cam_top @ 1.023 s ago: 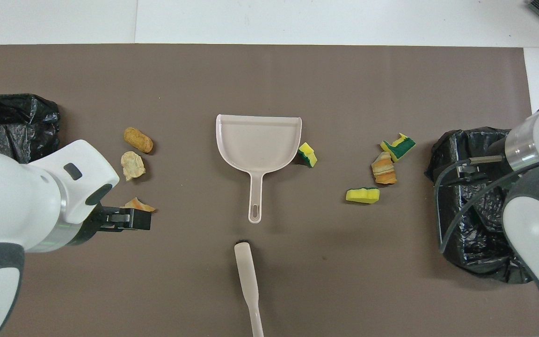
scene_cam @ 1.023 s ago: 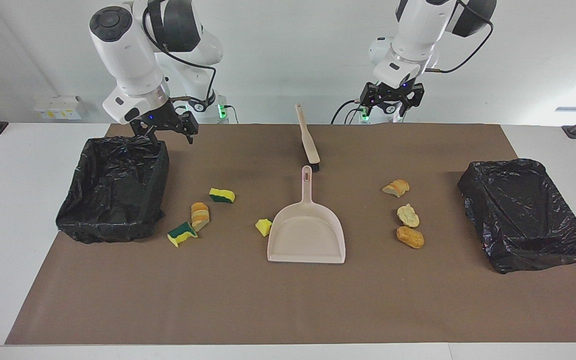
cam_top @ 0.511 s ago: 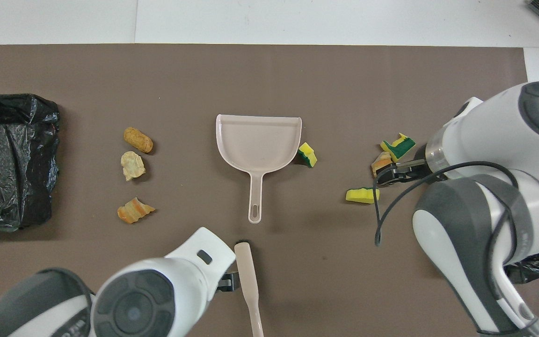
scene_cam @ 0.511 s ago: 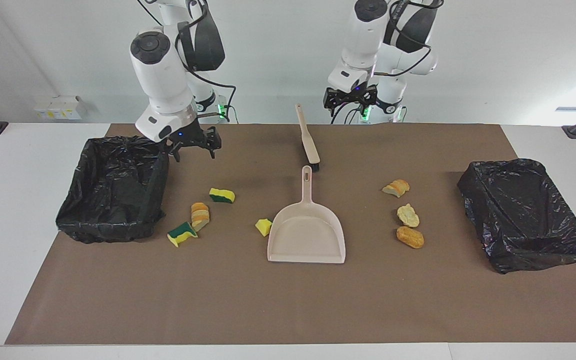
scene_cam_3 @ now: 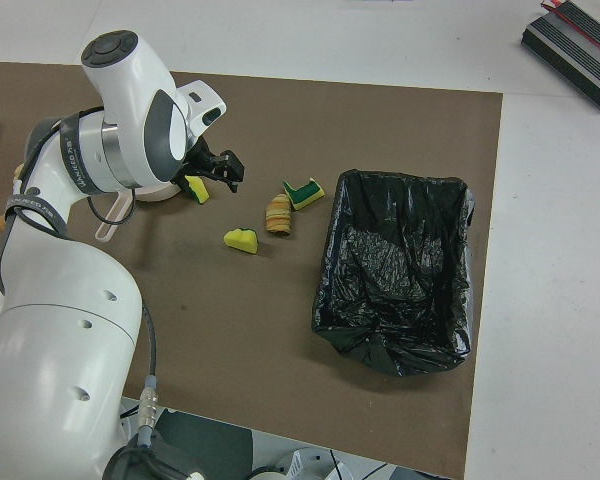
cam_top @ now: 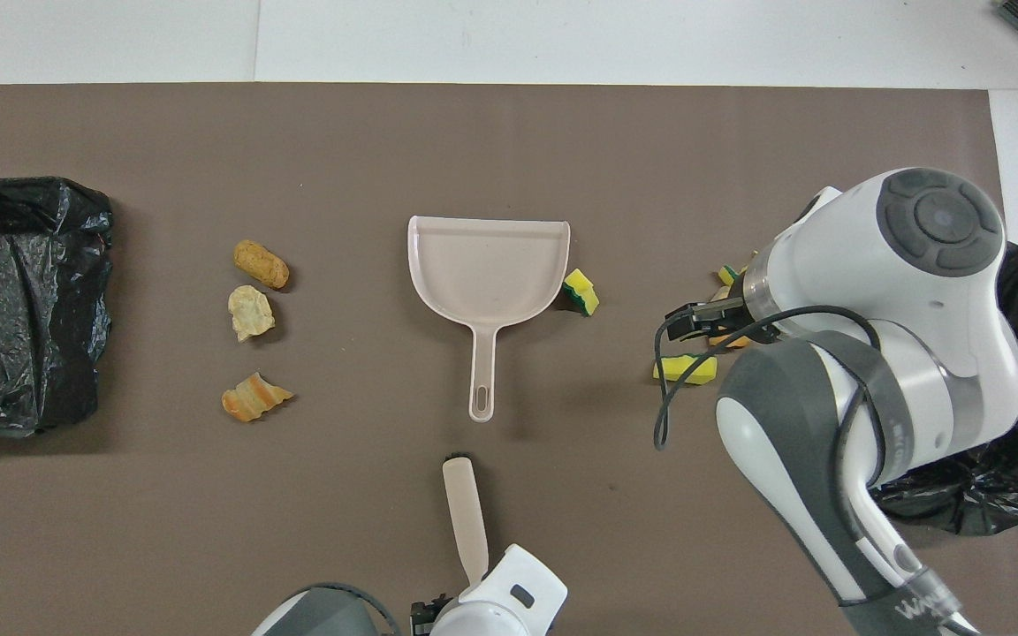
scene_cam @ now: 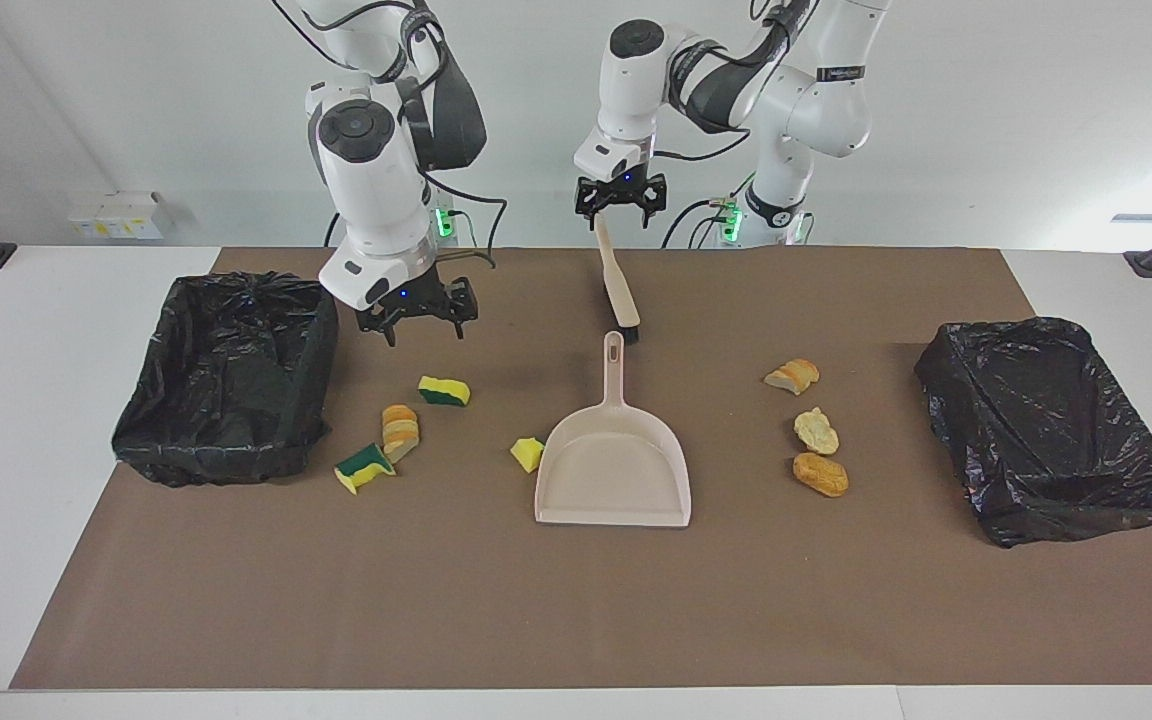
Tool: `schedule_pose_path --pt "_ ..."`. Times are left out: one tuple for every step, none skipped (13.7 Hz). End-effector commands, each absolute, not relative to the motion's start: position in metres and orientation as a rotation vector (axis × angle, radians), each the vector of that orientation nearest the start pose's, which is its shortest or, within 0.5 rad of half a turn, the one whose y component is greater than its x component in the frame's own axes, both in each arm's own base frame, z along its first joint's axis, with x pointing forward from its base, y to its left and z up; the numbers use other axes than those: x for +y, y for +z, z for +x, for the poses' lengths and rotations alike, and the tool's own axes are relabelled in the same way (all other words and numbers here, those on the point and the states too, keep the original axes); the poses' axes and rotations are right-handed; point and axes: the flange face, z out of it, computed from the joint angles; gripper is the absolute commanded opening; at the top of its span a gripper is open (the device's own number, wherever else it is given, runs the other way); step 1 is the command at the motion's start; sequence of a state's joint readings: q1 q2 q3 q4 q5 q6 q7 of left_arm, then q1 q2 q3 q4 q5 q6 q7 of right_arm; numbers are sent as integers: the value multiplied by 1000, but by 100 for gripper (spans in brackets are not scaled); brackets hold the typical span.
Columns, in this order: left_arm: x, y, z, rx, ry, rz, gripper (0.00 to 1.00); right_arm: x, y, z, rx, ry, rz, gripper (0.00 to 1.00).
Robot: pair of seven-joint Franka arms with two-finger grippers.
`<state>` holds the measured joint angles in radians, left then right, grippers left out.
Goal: Sweep and dump trash in bin
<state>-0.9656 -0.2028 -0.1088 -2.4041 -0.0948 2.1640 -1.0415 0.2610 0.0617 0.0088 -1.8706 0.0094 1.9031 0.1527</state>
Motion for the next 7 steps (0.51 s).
schedule_pose_path --pt "-412 361 207 -92 145 -3112 100 155 471 550 -152 21 -3155 100" --pt "-409 356 204 -81 151 -3103 100 155 471 549 -156 20 -3158 100" --pt "-406 352 203 -76 155 -3096 100 156 471 549 -158 20 -3158 100" --pt "-404 349 203 -80 156 -3094 100 155 470 549 -154 25 -3159 100" --pt "-404 347 202 -91 151 -3099 100 155 470 549 -156 25 -3159 100" --pt "-401 338 201 -100 151 -3095 100 156 470 549 -158 25 -3158 100" --pt "-403 330 196 -95 152 -3093 100 155 470 549 -156 25 -3159 100"
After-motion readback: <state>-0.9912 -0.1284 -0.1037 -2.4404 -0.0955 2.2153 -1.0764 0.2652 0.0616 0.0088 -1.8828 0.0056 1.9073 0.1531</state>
